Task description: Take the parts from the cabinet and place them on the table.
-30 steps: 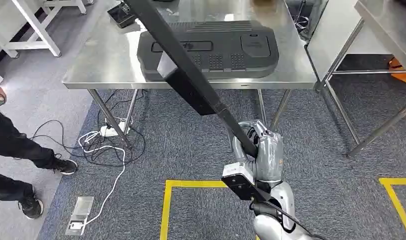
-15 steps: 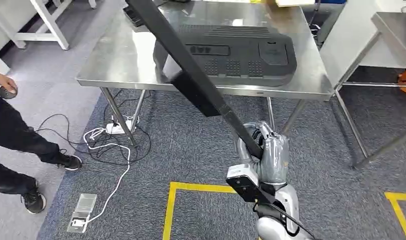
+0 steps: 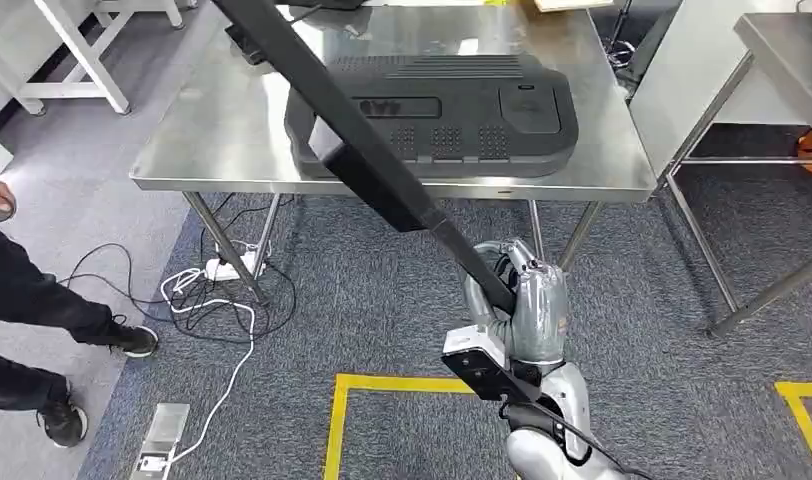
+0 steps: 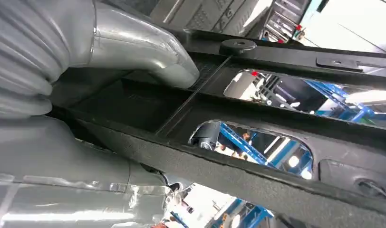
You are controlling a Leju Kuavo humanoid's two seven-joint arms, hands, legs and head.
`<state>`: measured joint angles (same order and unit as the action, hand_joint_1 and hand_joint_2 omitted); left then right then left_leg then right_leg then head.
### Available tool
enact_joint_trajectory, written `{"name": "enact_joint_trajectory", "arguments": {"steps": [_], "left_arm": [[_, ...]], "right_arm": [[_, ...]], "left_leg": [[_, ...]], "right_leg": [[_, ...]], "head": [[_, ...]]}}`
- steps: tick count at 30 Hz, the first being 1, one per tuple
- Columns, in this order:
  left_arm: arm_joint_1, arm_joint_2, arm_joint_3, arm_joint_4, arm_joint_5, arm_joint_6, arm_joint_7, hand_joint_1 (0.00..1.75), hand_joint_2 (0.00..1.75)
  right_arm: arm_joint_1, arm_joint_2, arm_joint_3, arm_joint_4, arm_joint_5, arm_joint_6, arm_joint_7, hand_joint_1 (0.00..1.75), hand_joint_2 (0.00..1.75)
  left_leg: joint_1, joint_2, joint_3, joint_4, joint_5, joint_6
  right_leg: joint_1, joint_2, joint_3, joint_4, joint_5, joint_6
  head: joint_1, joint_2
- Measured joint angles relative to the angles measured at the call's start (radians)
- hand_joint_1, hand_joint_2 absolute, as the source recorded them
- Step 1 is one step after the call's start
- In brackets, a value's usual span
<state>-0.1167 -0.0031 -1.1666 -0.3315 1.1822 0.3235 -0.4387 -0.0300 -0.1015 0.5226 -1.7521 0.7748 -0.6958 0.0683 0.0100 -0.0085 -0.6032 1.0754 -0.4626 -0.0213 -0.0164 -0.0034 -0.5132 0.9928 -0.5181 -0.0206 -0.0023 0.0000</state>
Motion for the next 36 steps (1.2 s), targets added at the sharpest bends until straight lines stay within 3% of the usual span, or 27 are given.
{"name": "enact_joint_trajectory", "arguments": {"steps": [1,2,5,6,7,10,11,12,13,15,16,17,20,22,23,24,26,27,28,30,31,32,35,36], "left_arm": [[0.000,0.000,0.000,0.000,0.000,0.000,0.000,0.00,1.75],[-0.001,0.000,0.000,0.000,0.000,0.000,0.000,0.00,1.75],[0.000,0.000,0.000,0.000,0.001,0.001,0.000,0.00,1.75],[0.000,0.000,0.000,0.000,0.001,0.000,0.000,0.00,1.75],[-0.001,0.000,0.000,0.000,0.001,0.001,0.000,0.00,1.75],[-0.003,0.000,0.000,0.000,0.001,0.000,0.000,0.00,1.75],[-0.002,0.000,0.000,0.000,0.001,0.000,0.000,0.00,1.75],[0.000,0.000,0.000,0.000,0.001,0.000,0.000,0.00,1.75],[0.001,0.000,0.000,0.000,0.001,0.000,0.000,0.00,1.75],[0.000,0.000,0.000,-0.001,0.001,0.000,0.000,0.00,1.75],[0.000,0.000,0.000,-0.001,0.001,0.000,0.000,0.00,1.75],[-0.002,0.000,0.000,-0.001,0.001,0.000,0.000,0.00,1.75],[-0.002,0.000,-0.002,-0.001,0.001,-0.001,0.000,0.00,1.75],[-0.004,0.000,-0.005,-0.001,0.000,-0.001,0.000,0.00,1.75],[-0.005,0.000,-0.007,-0.002,0.001,-0.001,0.000,0.00,1.75],[-0.005,0.000,-0.008,-0.002,0.001,-0.001,0.002,0.00,1.75],[-0.002,0.000,-0.010,-0.002,0.001,-0.002,0.007,0.00,1.75],[-0.001,0.000,-0.011,-0.002,0.001,-0.002,0.010,0.00,1.75],[-0.001,0.000,-0.011,-0.002,0.001,-0.002,0.012,0.00,1.75],[-0.002,0.000,-0.011,-0.001,0.001,-0.002,0.013,0.00,1.75],[-0.003,0.000,-0.011,-0.002,0.001,-0.002,0.013,0.00,1.75],[-0.004,0.001,-0.011,-0.001,0.001,-0.001,0.014,0.00,1.75],[-0.004,0.001,-0.013,-0.002,0.000,-0.001,0.015,0.00,1.75],[-0.005,0.001,-0.015,-0.002,-0.001,-0.002,0.015,0.00,1.75]], "right_arm": [[-0.001,0.000,0.000,0.000,0.000,0.000,0.001,1.75,1.75],[-0.002,0.000,0.000,0.000,0.000,0.000,0.002,1.75,1.75],[-0.002,0.000,0.000,0.000,0.004,0.000,0.013,1.75,1.75],[-0.003,0.000,0.000,-0.001,0.007,0.000,0.015,1.75,1.75],[-0.003,-0.001,0.000,-0.001,0.008,0.000,0.017,1.75,1.75],[-0.003,-0.001,0.000,-0.001,0.009,0.000,0.021,1.75,1.75],[-0.003,-0.002,0.000,-0.001,0.009,0.000,0.021,1.75,1.75],[-0.003,-0.002,0.000,-0.001,0.009,0.000,0.021,1.75,1.75],[-0.003,-0.002,0.000,-0.001,0.009,0.000,0.022,1.75,1.75],[-0.003,-0.004,0.000,-0.001,0.009,0.000,0.022,1.75,1.75],[-0.004,-0.004,0.000,-0.001,0.010,0.000,0.021,1.75,1.75],[-0.004,-0.004,0.000,-0.001,0.009,0.000,0.021,1.75,1.75],[-0.002,-0.006,-0.001,-0.001,0.010,0.000,0.025,1.75,1.75],[-0.003,-0.005,-0.002,-0.002,0.018,0.000,0.025,1.75,1.75],[-0.004,-0.005,-0.003,-0.002,0.020,0.000,0.026,1.75,1.75],[-0.004,-0.005,-0.003,-0.002,0.025,0.000,0.029,1.75,1.75],[-0.002,-0.005,-0.009,-0.001,0.035,0.000,0.037,1.75,1.75],[-0.002,-0.005,-0.015,-0.002,0.040,0.000,0.039,1.75,1.75],[-0.002,-0.005,-0.020,-0.002,0.043,0.000,0.039,1.75,1.75],[-0.003,-0.005,-0.029,-0.002,0.047,0.000,0.041,1.75,1.75],[-0.004,-0.005,-0.033,-0.002,0.048,0.000,0.041,1.75,1.75],[-0.006,-0.005,-0.037,-0.002,0.049,0.000,0.042,1.75,1.75],[-0.008,-0.005,-0.048,-0.002,0.051,0.000,0.039,1.75,1.75],[-0.011,-0.006,-0.054,-0.003,0.050,0.000,0.034,1.75,1.75]], "left_leg": [[-0.003,0.005,0.020,-0.056,0.008,0.006],[-0.008,0.004,0.031,-0.081,-0.001,0.009],[-0.012,0.003,0.027,-0.081,-0.008,0.021],[-0.001,0.003,0.036,-0.094,-0.004,0.028],[-0.001,0.003,0.041,-0.098,-0.004,0.032],[-0.004,0.004,0.047,-0.098,-0.012,0.045],[-0.004,0.004,0.049,-0.096,-0.016,0.046],[-0.004,0.003,0.054,-0.096,-0.020,0.046],[-0.004,0.002,0.061,-0.095,-0.026,0.045],[-0.004,-0.002,0.081,-0.094,-0.038,0.039],[-0.004,-0.002,0.085,-0.094,-0.045,0.033],[-0.011,-0.004,0.084,-0.087,-0.051,0.025],[-0.007,-0.002,0.088,-0.096,-0.054,0.012],[-0.007,-0.002,0.096,-0.074,-0.073,-0.001],[-0.006,0.000,0.071,-0.024,-0.098,-0.007],[-0.003,0.000,0.025,0.063,-0.135,-0.012],[0.001,0.000,-0.062,0.208,-0.177,-0.018],[0.001,0.000,-0.084,0.229,-0.168,-0.019],[0.001,0.000,-0.081,0.205,-0.138,-0.017],[0.000,0.001,-0.016,0.037,-0.023,-0.007],[-0.002,0.001,0.015,-0.045,0.018,0.000],[-0.011,0.003,0.026,-0.060,0.001,0.005],[-0.016,0.004,0.026,-0.075,-0.008,0.018],[-0.010,0.004,0.031,-0.086,-0.006,0.025]], "right_leg": [[0.002,0.000,0.004,-0.001,-0.005,0.005],[0.005,0.002,0.002,0.002,-0.009,0.011],[0.002,-0.001,0.007,-0.010,-0.011,0.027],[0.004,0.000,0.011,-0.009,-0.018,0.033],[0.001,0.001,0.003,0.021,-0.034,0.037],[0.001,0.002,-0.124,0.255,-0.134,0.046],[0.001,0.002,-0.161,0.310,-0.143,0.048],[0.000,0.002,-0.176,0.319,-0.124,0.049],[0.000,0.002,-0.166,0.277,-0.080,0.048],[0.000,0.002,-0.097,0.104,0.028,0.042],[0.001,0.003,-0.072,0.034,0.049,0.037],[0.007,0.004,-0.061,0.017,0.037,0.035],[0.011,0.008,-0.064,0.018,0.030,0.017],[0.001,0.006,-0.047,0.003,0.031,0.006],[-0.001,0.004,-0.042,0.001,0.028,0.000],[-0.001,0.002,-0.039,0.001,0.025,-0.004],[0.000,0.002,-0.034,0.002,0.018,-0.007],[0.000,0.002,-0.030,0.002,0.014,-0.007],[0.000,0.003,-0.023,0.002,0.010,-0.005],[0.000,0.004,-0.001,0.002,-0.002,0.000],[0.000,0.004,0.008,0.001,-0.009,0.003],[0.005,0.003,0.010,0.001,-0.015,0.010],[0.000,0.003,0.012,-0.008,-0.018,0.024],[0.005,0.002,0.017,-0.010,-0.021,0.032]], "head": [[-0.004,0.000],[-0.006,0.000],[-0.003,0.000],[-0.003,0.000],[-0.001,0.000],[0.016,0.000],[0.018,0.000],[0.022,0.000],[0.026,0.000],[0.039,0.000],[0.045,0.000],[0.043,0.000],[0.036,0.000],[0.038,0.000],[0.024,0.000],[0.015,0.000],[0.011,0.000],[0.008,0.000],[0.006,0.000],[0.001,0.000],[-0.001,0.000],[-0.002,0.000],[-0.003,0.000],[-0.003,0.000]]}}
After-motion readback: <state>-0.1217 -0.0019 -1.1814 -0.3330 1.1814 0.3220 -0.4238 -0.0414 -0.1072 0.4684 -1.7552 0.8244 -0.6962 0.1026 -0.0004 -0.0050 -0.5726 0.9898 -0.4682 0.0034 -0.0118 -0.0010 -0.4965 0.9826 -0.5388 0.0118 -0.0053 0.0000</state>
